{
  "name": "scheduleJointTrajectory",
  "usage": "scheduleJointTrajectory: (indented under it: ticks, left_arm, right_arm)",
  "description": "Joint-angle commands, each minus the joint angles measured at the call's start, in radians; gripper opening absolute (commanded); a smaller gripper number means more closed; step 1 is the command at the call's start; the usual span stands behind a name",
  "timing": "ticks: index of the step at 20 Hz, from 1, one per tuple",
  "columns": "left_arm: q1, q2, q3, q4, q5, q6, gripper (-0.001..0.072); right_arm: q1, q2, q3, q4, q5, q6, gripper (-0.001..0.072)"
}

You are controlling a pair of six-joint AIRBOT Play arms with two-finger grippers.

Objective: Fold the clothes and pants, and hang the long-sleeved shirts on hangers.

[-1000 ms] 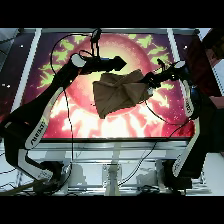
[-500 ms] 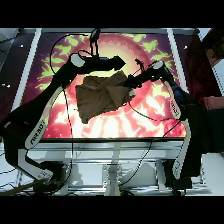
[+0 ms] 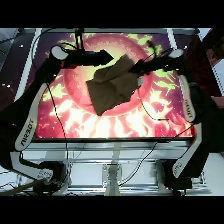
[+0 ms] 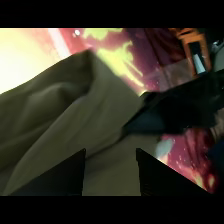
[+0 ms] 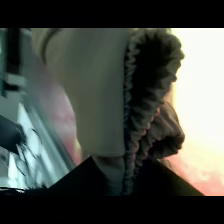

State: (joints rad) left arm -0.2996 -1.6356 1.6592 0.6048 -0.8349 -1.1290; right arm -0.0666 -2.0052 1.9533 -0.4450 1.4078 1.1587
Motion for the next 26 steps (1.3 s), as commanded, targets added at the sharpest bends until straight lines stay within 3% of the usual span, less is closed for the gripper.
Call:
scheduleJointTrajectory:
  ticks: [1,4,11,15,20,24,26]
  left_arm:
    - [0.011,0.066,0.0,-0.005,-0.026,0.085,0.0345]
    - [0.011,0.112,0.0,-0.005,-0.023,0.086,0.0346]
    - [0.01,0.15,0.0,-0.009,-0.024,0.086,0.0345]
    - [0.01,0.15,0.0,-0.018,-0.024,0.082,0.0346]
    - [0.011,0.15,0.0,-0.038,-0.026,0.082,0.0346]
    - [0.01,0.15,0.0,-0.039,-0.025,0.082,0.0346]
    - [0.01,0.15,0.0,-0.039,-0.025,0.082,0.0346]
  right_arm:
    - [-0.179,0.104,0.001,0.262,0.09,-0.035,0.0027]
    - [-0.352,0.195,0.001,0.341,0.121,0.008,0.0028]
    - [-0.837,0.383,0.001,0.323,0.119,0.069,0.0028]
    - [-1.128,0.452,0.001,0.035,0.181,0.279,0.0028]
    - [-1.453,0.487,0.001,-0.257,0.365,0.358,0.0029]
    - [-1.638,0.534,-0.019,-0.632,0.432,0.428,0.0028]
    - [-1.706,0.555,-0.037,-0.66,0.432,0.454,0.0028]
